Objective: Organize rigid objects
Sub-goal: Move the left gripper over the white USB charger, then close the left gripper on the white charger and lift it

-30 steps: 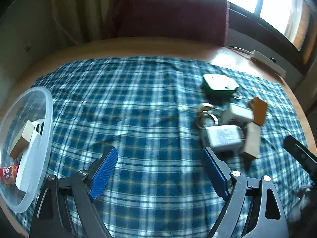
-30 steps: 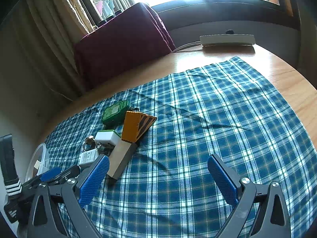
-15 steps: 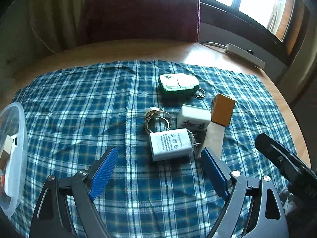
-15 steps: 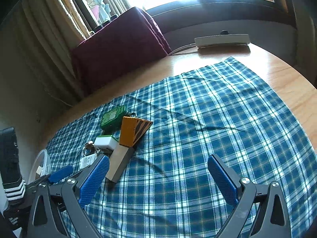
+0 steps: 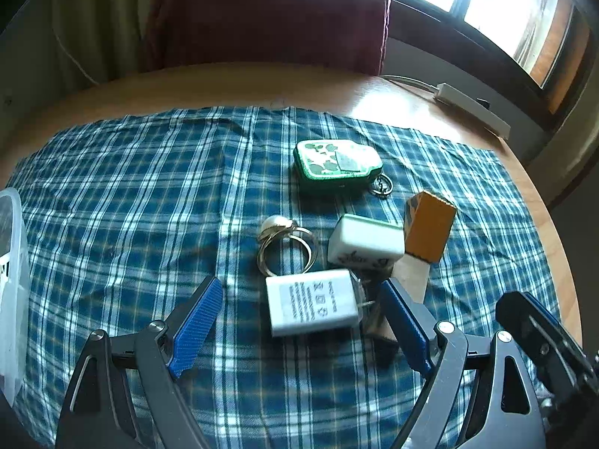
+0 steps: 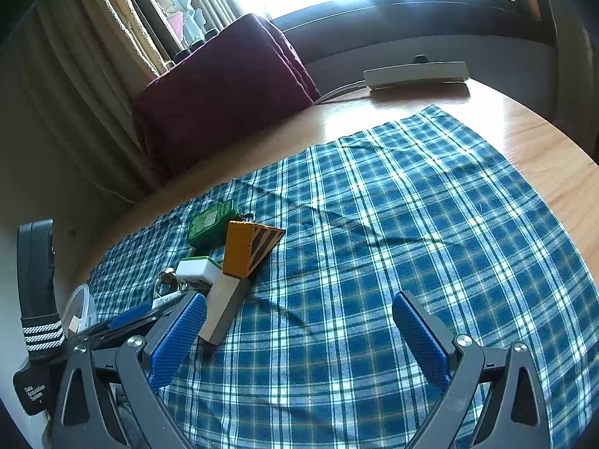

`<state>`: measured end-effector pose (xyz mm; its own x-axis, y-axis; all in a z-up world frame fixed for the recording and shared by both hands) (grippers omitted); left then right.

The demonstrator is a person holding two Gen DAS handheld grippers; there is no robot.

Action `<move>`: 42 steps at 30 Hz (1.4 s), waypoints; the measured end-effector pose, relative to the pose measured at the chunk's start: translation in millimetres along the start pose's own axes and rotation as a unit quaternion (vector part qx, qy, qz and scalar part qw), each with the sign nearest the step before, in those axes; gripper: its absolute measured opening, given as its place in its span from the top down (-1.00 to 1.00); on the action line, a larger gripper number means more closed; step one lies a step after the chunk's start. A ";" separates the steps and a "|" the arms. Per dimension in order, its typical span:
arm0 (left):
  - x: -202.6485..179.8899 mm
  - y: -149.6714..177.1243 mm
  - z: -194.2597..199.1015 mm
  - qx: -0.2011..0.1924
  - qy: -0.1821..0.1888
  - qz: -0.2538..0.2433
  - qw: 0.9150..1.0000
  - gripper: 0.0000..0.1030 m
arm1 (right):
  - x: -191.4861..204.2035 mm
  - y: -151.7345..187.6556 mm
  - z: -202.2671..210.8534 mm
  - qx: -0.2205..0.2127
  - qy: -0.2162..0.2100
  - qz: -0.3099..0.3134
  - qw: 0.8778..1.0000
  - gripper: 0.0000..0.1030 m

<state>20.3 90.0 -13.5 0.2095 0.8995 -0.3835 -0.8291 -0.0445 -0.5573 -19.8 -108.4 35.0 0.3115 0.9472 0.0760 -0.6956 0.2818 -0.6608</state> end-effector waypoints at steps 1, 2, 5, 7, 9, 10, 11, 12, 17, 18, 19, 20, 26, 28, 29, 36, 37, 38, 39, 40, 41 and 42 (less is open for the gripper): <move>-0.2 -1.3 -1.7 -0.001 -0.001 0.000 1.000 -0.68 | 0.1 0.0 -0.1 0.000 0.000 0.000 1.000 -0.97; -0.6 -3.0 -3.6 -0.002 -0.002 0.000 1.000 -0.68 | 0.2 0.1 -0.2 0.000 0.000 0.000 1.000 -0.97; 1.4 -5.8 -5.7 -0.002 -0.013 -0.004 1.000 -0.68 | 0.2 0.4 0.1 0.000 0.000 0.000 1.000 -0.97; 0.4 -7.2 -6.2 0.000 -0.013 -0.006 1.000 -0.69 | 0.3 0.5 -0.1 0.000 0.000 0.001 1.000 -0.97; 2.5 -7.5 -4.5 0.001 -0.014 -0.007 1.000 -0.68 | 0.2 0.3 -0.2 0.000 -0.001 0.001 1.000 -0.97; 3.8 -7.2 -3.3 0.000 -0.015 -0.008 1.000 -0.68 | 0.3 0.4 -0.1 0.000 -0.001 0.001 1.000 -0.97; 6.8 -5.7 -0.2 -0.001 -0.018 -0.009 1.000 -0.68 | 0.2 0.2 0.1 0.000 -0.001 0.001 1.000 -0.97; 9.0 -4.1 2.9 -0.002 -0.021 -0.009 1.000 -0.68 | 0.2 0.2 0.3 0.001 -0.002 0.001 1.000 -0.97; 17.5 2.2 15.0 -0.005 -0.020 -0.002 1.000 -0.68 | 1.8 1.8 -1.1 0.003 -0.005 0.005 1.000 -0.97; 17.7 2.5 15.4 -0.005 -0.018 -0.001 1.000 -0.68 | 2.2 1.9 -1.4 0.003 -0.005 0.006 1.000 -0.97; 18.4 2.7 16.7 -0.005 -0.017 -0.001 1.000 -0.68 | 2.9 3.0 -1.6 0.004 -0.005 0.007 1.000 -0.97; 17.8 1.9 16.8 -0.005 -0.015 -0.002 1.000 -0.68 | 2.7 2.3 -2.4 0.004 -0.005 0.008 1.000 -0.97; 12.1 3.5 17.3 0.003 -0.015 -0.016 1.000 -0.68 | 2.3 1.2 -6.1 0.008 -0.005 0.011 1.000 -0.97; 8.6 2.3 15.2 0.003 -0.021 -0.021 1.000 -0.68 | 2.9 1.5 -6.4 0.008 -0.005 0.013 1.000 -0.97; 8.7 2.5 15.7 0.002 -0.023 -0.024 0.999 -0.68 | 3.0 0.6 -7.0 0.008 -0.006 0.014 1.000 -0.97; 5.0 0.3 13.9 -0.002 -0.044 -0.038 0.998 -0.41 | 3.9 0.6 -6.8 0.008 -0.007 0.016 1.000 -0.97; 4.8 -0.7 12.6 -0.004 -0.043 -0.038 0.998 -0.35 | 4.1 1.0 -6.6 0.008 -0.007 0.016 1.000 -0.97; 6.1 -0.9 14.1 -0.005 -0.044 -0.038 0.998 -0.21 | 4.3 0.7 -6.7 0.008 -0.008 0.017 1.000 -0.97; 7.7 -0.7 16.4 -0.007 -0.045 -0.037 0.998 -0.21 | 4.8 0.7 -6.7 0.008 -0.008 0.018 1.000 -0.97; 11.0 -0.1 20.1 -0.009 -0.045 -0.035 0.998 -0.21 | 5.2 0.9 -6.7 0.008 -0.008 0.019 1.000 -0.97; 12.4 0.3 22.3 -0.011 -0.045 -0.034 0.998 -0.21 | 5.6 1.1 -6.8 0.008 -0.008 0.020 1.000 -0.97; 13.4 0.8 24.8 -0.014 -0.048 -0.035 0.998 -0.21 | 5.8 1.2 -6.9 0.008 -0.008 0.021 1.000 -0.97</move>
Point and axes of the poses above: each gripper's, at about its wrist camera, not at the fingertips, and z roughly against the way its jaws point, x to its left, y to its underside, the point moved 4 cm from there along -z, roughly the way its jaws point, and after that the axes turned 15 degrees about y, right-handed, at the moved point
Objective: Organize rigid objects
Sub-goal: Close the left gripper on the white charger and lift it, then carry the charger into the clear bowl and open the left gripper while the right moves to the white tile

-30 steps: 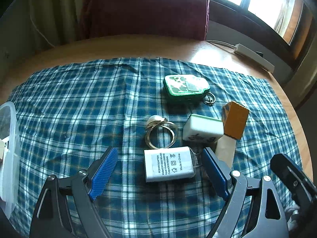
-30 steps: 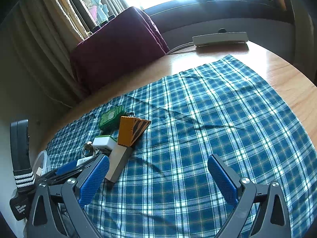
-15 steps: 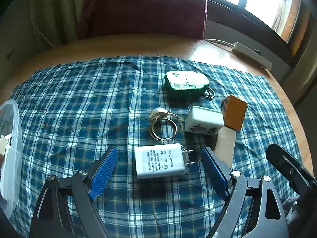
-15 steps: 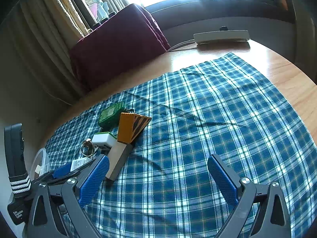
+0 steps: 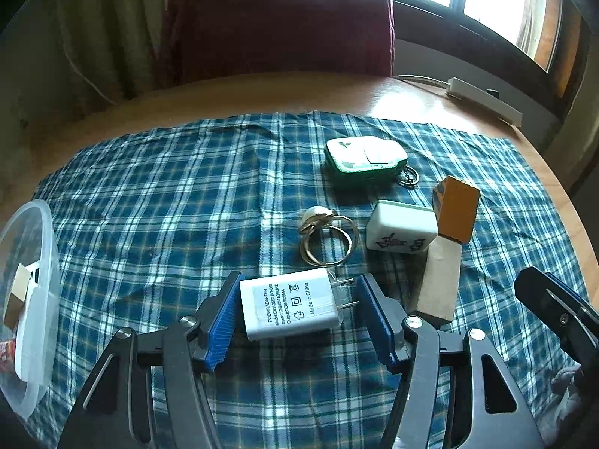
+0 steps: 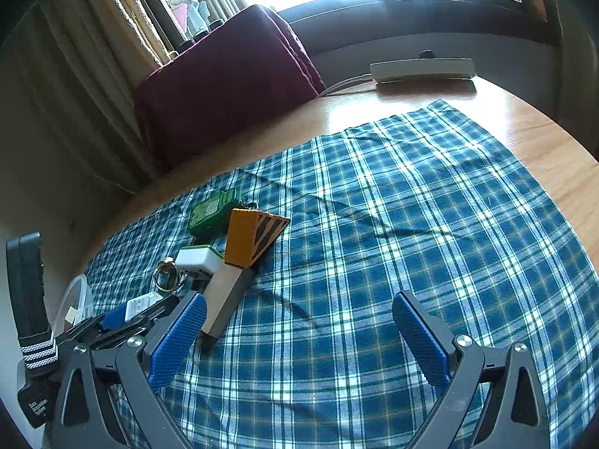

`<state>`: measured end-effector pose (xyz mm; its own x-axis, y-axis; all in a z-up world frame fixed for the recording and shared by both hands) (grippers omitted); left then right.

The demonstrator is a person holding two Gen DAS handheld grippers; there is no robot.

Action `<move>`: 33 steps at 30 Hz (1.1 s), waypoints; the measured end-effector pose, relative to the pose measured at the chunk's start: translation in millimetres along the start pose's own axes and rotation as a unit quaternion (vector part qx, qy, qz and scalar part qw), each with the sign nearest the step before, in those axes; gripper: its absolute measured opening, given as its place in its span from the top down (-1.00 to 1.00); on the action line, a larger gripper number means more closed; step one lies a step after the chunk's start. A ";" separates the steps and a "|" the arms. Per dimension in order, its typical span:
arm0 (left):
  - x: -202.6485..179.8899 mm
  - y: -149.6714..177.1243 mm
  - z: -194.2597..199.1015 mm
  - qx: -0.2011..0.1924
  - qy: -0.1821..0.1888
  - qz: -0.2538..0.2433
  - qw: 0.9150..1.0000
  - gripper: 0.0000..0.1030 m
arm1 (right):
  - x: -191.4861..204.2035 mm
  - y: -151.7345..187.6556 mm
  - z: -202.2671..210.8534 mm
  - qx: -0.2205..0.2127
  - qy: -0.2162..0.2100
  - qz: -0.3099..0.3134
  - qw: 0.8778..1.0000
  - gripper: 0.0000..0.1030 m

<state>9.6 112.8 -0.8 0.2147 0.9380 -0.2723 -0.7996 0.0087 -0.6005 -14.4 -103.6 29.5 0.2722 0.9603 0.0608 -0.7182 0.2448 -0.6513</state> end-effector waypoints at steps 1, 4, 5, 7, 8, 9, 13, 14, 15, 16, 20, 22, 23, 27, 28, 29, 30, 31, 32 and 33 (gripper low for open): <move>1.5 0.7 3.3 -0.003 -0.002 -0.001 1.000 -0.21 | -0.2 -0.1 0.0 0.000 0.000 0.000 1.000 -0.97; 3.7 2.5 13.5 -0.018 -0.010 -0.007 1.000 -0.21 | -0.1 -0.1 0.1 -0.003 0.000 0.000 1.000 -0.97; 4.5 2.9 16.8 -0.023 -0.014 -0.008 1.000 -0.21 | 0.0 0.1 0.2 -0.003 0.000 0.000 1.000 -0.97; 6.5 4.9 23.9 -0.032 -0.022 -0.010 0.999 -0.21 | 0.7 0.0 0.1 -0.004 -0.001 0.000 1.000 -0.97; 7.4 5.4 27.0 -0.037 -0.026 -0.009 0.999 -0.21 | 0.9 0.2 0.0 -0.003 0.000 0.001 1.000 -0.97; 9.7 6.3 30.4 -0.041 -0.029 -0.007 0.999 -0.21 | 0.8 0.3 0.3 -0.003 0.000 0.000 1.000 -0.97; 19.1 8.0 42.1 -0.055 -0.040 0.003 0.998 -0.21 | 1.2 0.3 0.7 -0.005 -0.001 0.000 1.000 -0.97; 22.2 8.6 46.2 -0.060 -0.043 0.006 0.997 -0.21 | 1.5 0.3 0.5 -0.005 -0.001 0.000 1.000 -0.97; 24.8 8.6 49.4 -0.064 -0.046 0.009 0.997 -0.21 | 1.4 0.1 0.3 -0.005 -0.001 0.001 1.000 -0.97; 27.4 8.6 52.8 -0.068 -0.049 0.011 0.996 -0.21 | 1.5 0.2 0.2 -0.005 -0.001 0.001 1.000 -0.97; 39.8 8.9 66.9 -0.086 -0.063 0.022 0.994 -0.21 | 1.6 0.2 -1.3 -0.003 0.000 0.003 1.000 -0.97; 47.5 9.5 74.7 -0.095 -0.069 0.030 0.993 -0.21 | 1.4 0.2 -2.0 -0.003 0.001 0.004 1.000 -0.97; 51.7 9.9 78.6 -0.099 -0.073 0.033 0.992 -0.21 | 1.4 0.2 -2.1 -0.003 0.001 0.004 1.000 -0.97; 70.7 11.8 94.3 -0.114 -0.090 0.050 0.988 -0.21 | 0.4 -0.2 -3.9 -0.004 0.002 0.004 1.000 -0.97; 76.0 12.3 98.3 -0.118 -0.094 0.055 0.987 -0.21 | 0.3 -0.1 -4.2 -0.004 0.002 0.004 1.000 -0.97; 80.9 12.8 101.8 -0.121 -0.098 0.059 0.986 -0.21 | 0.6 -0.2 -4.2 -0.004 0.002 0.005 1.000 -0.97; 86.1 13.3 105.4 -0.125 -0.102 0.063 0.985 -0.21 | 0.7 -0.3 -4.2 -0.004 0.002 0.005 1.000 -0.97; 91.1 14.0 109.1 -0.127 -0.105 0.067 0.984 -0.21 | 0.6 -0.4 -4.3 -0.004 0.002 0.005 1.000 -0.97; 95.9 15.2 113.1 -0.131 -0.109 0.071 0.983 -0.21 | 0.8 -0.4 -4.3 -0.004 0.002 0.005 1.000 -0.97; 100.8 16.0 116.8 -0.134 -0.113 0.075 0.982 -0.21 | 0.6 -0.7 -4.8 -0.004 0.003 0.005 1.000 -0.97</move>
Point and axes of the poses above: each gripper's, at about its wrist camera, not at the fingertips, and z roughly against the way its jaws point, x to its left, y to its underside, the point moved 4 cm from there along -z, roughly the way its jaws point, and after that the axes turned 15 degrees about y, right-handed, at the moved point
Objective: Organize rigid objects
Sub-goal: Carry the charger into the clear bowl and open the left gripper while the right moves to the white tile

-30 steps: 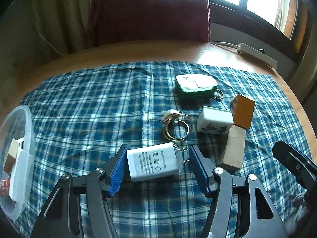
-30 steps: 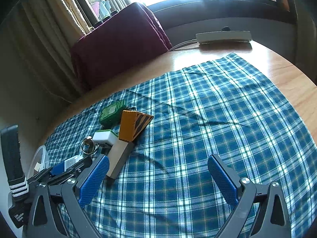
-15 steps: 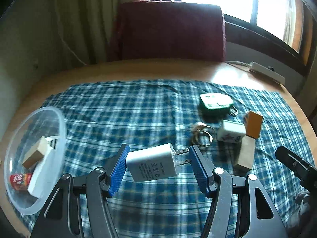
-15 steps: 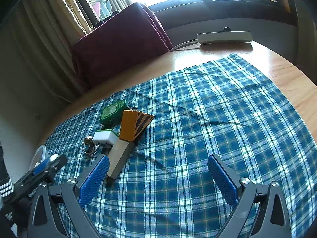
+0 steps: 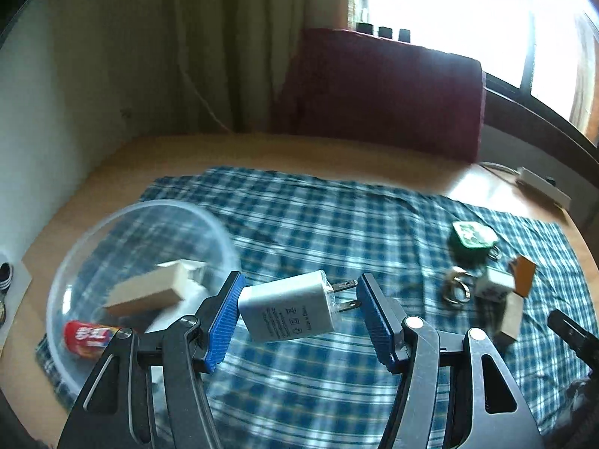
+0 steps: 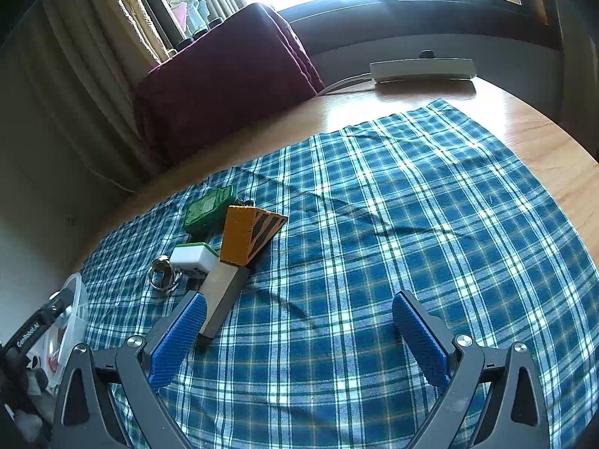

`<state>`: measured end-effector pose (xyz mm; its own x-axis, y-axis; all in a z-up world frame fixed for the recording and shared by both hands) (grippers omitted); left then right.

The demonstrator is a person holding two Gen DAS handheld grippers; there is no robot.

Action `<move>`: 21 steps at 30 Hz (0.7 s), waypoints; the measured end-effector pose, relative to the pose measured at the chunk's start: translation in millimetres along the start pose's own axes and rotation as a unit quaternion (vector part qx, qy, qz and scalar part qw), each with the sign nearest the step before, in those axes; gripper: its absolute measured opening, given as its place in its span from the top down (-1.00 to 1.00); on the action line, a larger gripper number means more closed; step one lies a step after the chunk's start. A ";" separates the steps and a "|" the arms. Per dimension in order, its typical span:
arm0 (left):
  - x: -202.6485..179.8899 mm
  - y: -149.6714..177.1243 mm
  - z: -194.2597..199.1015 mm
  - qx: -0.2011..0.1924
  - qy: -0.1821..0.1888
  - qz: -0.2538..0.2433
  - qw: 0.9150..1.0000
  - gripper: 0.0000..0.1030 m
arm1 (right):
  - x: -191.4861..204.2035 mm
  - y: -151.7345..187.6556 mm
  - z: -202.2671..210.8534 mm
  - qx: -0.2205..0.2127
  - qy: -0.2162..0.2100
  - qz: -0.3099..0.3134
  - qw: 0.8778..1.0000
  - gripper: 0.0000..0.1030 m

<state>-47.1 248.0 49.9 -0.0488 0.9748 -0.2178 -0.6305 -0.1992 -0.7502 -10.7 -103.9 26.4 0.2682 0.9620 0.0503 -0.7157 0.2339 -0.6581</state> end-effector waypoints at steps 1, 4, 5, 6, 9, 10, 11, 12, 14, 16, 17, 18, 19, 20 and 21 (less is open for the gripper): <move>5.6 -0.9 2.3 -0.003 -0.004 0.004 1.000 -0.21 | -0.5 -0.3 -0.5 0.000 0.000 0.000 1.000 -0.97; 21.3 -3.1 8.9 -0.012 -0.017 0.013 1.000 -0.21 | -1.4 -1.0 -1.5 -0.001 0.001 0.001 1.000 -0.97; 26.3 -3.7 10.7 -0.014 -0.021 0.016 1.000 -0.21 | -1.9 -1.3 -1.9 -0.001 0.001 0.001 1.000 -0.97; 31.5 -4.2 12.5 -0.016 -0.026 0.018 0.999 -0.21 | -1.6 -1.3 -1.7 -0.001 0.001 0.001 1.000 -0.97; 46.8 -5.2 17.2 -0.021 -0.038 0.028 0.999 -0.21 | -2.1 -1.8 -1.8 -0.003 0.002 0.002 1.000 -0.97; 51.4 -5.2 18.3 -0.022 -0.041 0.031 0.998 -0.21 | -1.7 -1.6 -1.5 -0.003 0.002 0.002 1.000 -0.97; 55.6 -4.9 19.3 -0.023 -0.044 0.034 0.998 -0.21 | -1.4 -1.6 -1.2 -0.003 0.002 0.002 1.000 -0.97; 59.7 -4.5 20.1 -0.024 -0.047 0.037 0.998 -0.21 | -1.2 -1.7 -1.2 -0.003 0.002 0.002 1.000 -0.97; 68.2 -4.1 22.1 -0.024 -0.051 0.042 0.997 -0.21 | -0.9 -1.2 -0.9 -0.003 0.002 0.003 1.000 -0.97; 74.3 -3.2 23.0 -0.025 -0.055 0.047 0.997 -0.21 | -0.6 -0.1 -0.6 -0.003 0.001 0.003 1.000 -0.97; 76.9 -2.9 23.4 -0.025 -0.056 0.048 0.997 -0.21 | 0.3 0.1 -0.9 -0.002 0.000 0.004 1.000 -0.97; 79.8 -2.5 24.0 -0.026 -0.057 0.050 0.997 -0.21 | 1.3 -0.6 -1.5 0.000 -0.003 0.006 1.000 -0.97; 82.5 -2.0 24.3 -0.026 -0.059 0.051 0.997 -0.21 | 2.6 -1.7 -2.1 0.003 -0.008 0.011 1.000 -0.97; 85.8 -1.3 25.1 -0.026 -0.061 0.053 0.996 -0.21 | 4.7 -2.7 -1.5 0.005 -0.014 0.015 1.000 -0.97; 88.7 -0.7 25.8 -0.027 -0.063 0.056 0.996 -0.21 | 6.9 -3.7 -0.7 0.006 -0.020 0.022 1.000 -0.97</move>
Point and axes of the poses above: each gripper's, at about its wrist camera, not at the fingertips, and z roughly against the way its jaws point, x to its left, y to its underside, the point moved 4 cm from there along -z, roughly the way its jaws point, and after that the axes turned 15 degrees about y, right-handed, at the moved point
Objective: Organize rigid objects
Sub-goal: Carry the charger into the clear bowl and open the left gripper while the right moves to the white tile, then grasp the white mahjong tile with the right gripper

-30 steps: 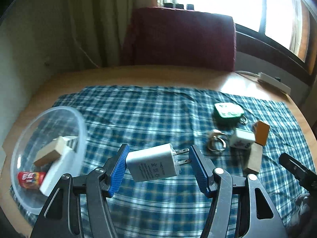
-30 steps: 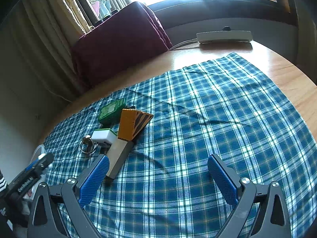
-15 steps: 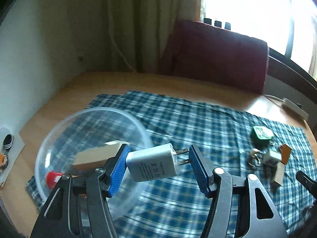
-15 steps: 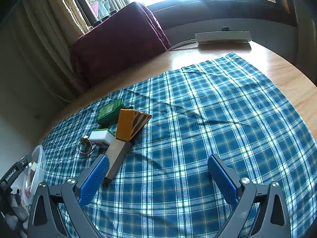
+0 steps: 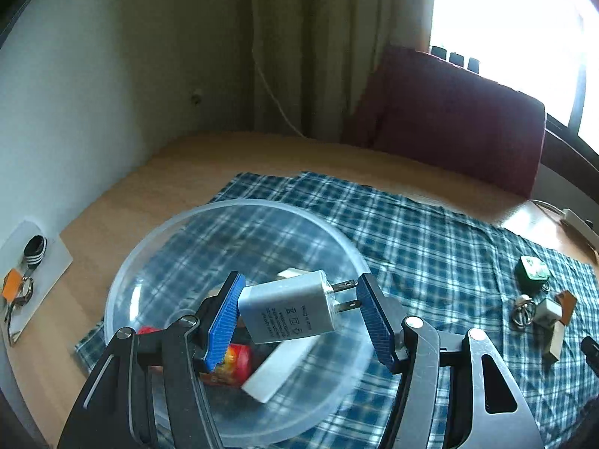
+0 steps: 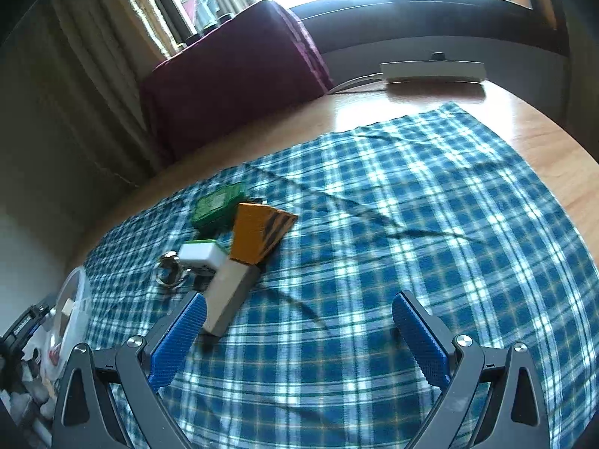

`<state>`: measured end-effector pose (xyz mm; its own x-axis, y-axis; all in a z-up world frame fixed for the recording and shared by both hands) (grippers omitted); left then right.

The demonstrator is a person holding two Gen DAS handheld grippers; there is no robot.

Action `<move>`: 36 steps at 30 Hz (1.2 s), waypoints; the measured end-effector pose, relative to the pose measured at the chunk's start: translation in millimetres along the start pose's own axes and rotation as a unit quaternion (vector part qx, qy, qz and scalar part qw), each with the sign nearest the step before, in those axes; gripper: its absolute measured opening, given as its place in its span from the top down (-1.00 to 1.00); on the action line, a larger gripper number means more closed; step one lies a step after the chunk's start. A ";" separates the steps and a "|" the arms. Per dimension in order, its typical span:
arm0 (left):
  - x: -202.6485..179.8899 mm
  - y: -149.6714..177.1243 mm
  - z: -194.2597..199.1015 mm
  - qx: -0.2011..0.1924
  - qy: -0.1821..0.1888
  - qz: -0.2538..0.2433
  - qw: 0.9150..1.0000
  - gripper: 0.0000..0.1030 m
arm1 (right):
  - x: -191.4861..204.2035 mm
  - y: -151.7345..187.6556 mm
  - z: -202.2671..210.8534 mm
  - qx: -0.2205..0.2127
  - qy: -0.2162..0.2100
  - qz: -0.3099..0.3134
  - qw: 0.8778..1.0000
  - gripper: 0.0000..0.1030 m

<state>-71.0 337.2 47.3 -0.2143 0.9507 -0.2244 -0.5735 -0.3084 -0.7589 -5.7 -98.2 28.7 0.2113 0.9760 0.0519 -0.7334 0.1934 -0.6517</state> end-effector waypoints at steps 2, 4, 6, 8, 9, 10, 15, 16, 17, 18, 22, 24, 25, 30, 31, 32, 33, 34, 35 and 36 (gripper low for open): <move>8.0 0.0 -1.8 -0.001 -0.006 0.007 1.000 -0.21 | 6.0 -3.4 3.4 -0.007 -0.007 0.021 1.000 -0.97; 14.8 0.3 -3.2 -0.002 -0.011 0.014 1.000 -0.21 | 11.7 -6.2 7.6 -0.017 -0.011 0.041 0.999 -0.97; 22.4 0.0 -5.8 -0.002 -0.017 0.024 1.000 -0.21 | 16.4 -8.9 9.9 -0.021 -0.018 0.054 0.998 -0.97; 29.9 -0.2 -7.8 -0.004 -0.025 0.033 0.999 -0.21 | 20.3 -10.8 10.4 -0.020 -0.022 0.059 0.998 -0.97; 33.6 -0.2 -8.6 -0.006 -0.030 0.037 0.999 -0.21 | 21.5 -11.4 10.4 -0.019 -0.025 0.059 0.998 -0.97; 37.1 -0.4 -9.2 -0.008 -0.036 0.041 0.998 -0.22 | 23.3 -11.3 10.5 -0.017 -0.028 0.059 0.998 -0.97; 52.7 -1.7 -7.0 -0.029 -0.059 0.060 0.996 -0.61 | 35.9 -12.5 10.1 -0.022 -0.038 0.063 0.997 -0.94; 54.8 -1.8 -6.1 -0.032 -0.060 0.063 0.996 -0.61 | 38.8 -13.7 9.5 -0.024 -0.037 0.067 0.997 -0.86; 56.5 -2.0 -5.5 -0.034 -0.060 0.064 0.996 -0.61 | 42.0 -15.3 8.4 -0.026 -0.036 0.072 0.996 -0.80; 57.7 -1.8 -5.8 -0.034 -0.059 0.065 0.996 -0.61 | 48.0 -13.7 8.6 -0.026 -0.034 0.076 0.996 -0.76; 60.7 -0.5 -6.8 -0.033 -0.053 0.071 0.996 -0.62 | 60.3 -15.3 1.2 -0.023 -0.026 0.089 0.995 -0.55; 60.9 0.2 -7.3 -0.033 -0.050 0.072 0.996 -0.62 | 62.3 -18.9 -5.0 -0.021 -0.022 0.093 0.995 -0.51; 60.3 0.6 -7.0 -0.032 -0.048 0.073 0.996 -0.62 | 64.3 -17.9 -4.6 -0.021 -0.020 0.094 0.995 -0.49; 58.1 2.3 -8.9 -0.029 -0.037 0.074 0.996 -0.63 | 73.3 -14.5 -7.3 -0.018 -0.008 0.104 0.994 -0.35; 56.7 2.9 -8.3 -0.028 -0.036 0.074 0.996 -0.63 | 73.9 -15.1 -8.9 -0.017 -0.006 0.107 0.994 -0.31; 56.1 3.1 -8.6 -0.027 -0.034 0.074 0.996 -0.63 | 78.5 -13.8 -10.9 -0.017 -0.004 0.110 0.994 -0.27; 55.5 3.5 -9.1 -0.025 -0.032 0.073 0.996 -0.63 | 81.4 -13.0 -12.8 -0.016 -0.001 0.112 0.994 -0.24; 55.0 3.8 -9.6 -0.024 -0.030 0.073 0.997 -0.63 | 83.6 -12.8 -15.9 -0.015 0.001 0.114 0.993 -0.17; 54.4 4.0 -10.0 -0.023 -0.028 0.072 0.997 -0.63 | 85.2 -12.5 -18.3 -0.015 0.005 0.115 0.993 -0.10; 54.1 4.1 -10.0 -0.022 -0.027 0.072 0.997 -0.63 | 86.5 -13.4 -19.1 -0.019 0.011 0.118 0.993 -0.06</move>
<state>-77.0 387.7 25.9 -0.3345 0.8931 -0.3008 -0.4983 -0.4386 -0.7479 34.7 -18.3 27.4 0.0513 0.9913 -0.1215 -0.7392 -0.0441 -0.6721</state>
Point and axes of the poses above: each gripper's, at about its wrist camera, not at the fingertips, and z roughly against the way its jaws point, x to its left, y to its underside, the point moved 4 cm from there along -z, roughly the way its jaws point, and after that the axes turned 15 degrees about y, right-handed, at the moved point
